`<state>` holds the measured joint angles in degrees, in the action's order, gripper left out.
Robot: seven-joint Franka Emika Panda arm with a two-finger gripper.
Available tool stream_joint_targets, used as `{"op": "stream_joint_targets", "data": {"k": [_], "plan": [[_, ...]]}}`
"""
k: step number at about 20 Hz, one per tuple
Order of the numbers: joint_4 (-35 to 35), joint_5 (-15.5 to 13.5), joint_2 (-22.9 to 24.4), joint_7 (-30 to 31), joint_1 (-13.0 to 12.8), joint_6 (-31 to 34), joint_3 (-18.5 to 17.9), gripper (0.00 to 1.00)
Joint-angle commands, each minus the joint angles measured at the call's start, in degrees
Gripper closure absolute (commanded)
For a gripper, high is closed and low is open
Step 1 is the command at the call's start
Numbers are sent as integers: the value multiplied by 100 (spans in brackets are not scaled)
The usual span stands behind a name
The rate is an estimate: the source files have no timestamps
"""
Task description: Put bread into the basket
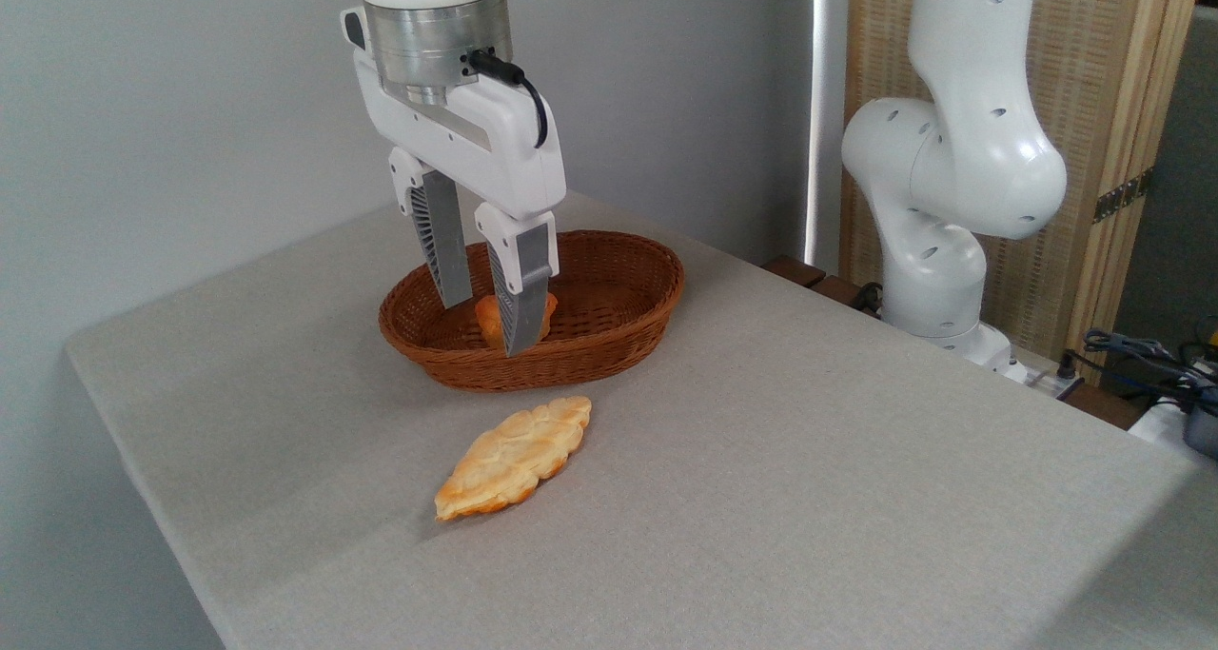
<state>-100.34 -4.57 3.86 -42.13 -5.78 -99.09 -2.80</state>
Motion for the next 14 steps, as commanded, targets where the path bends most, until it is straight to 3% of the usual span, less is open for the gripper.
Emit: {"op": "stream_joint_targets", "data": {"k": [1,14], "plan": [[111,26,1,-41,235,397,228,0],[120,61,-16,-41,200,540,298,0]]}}
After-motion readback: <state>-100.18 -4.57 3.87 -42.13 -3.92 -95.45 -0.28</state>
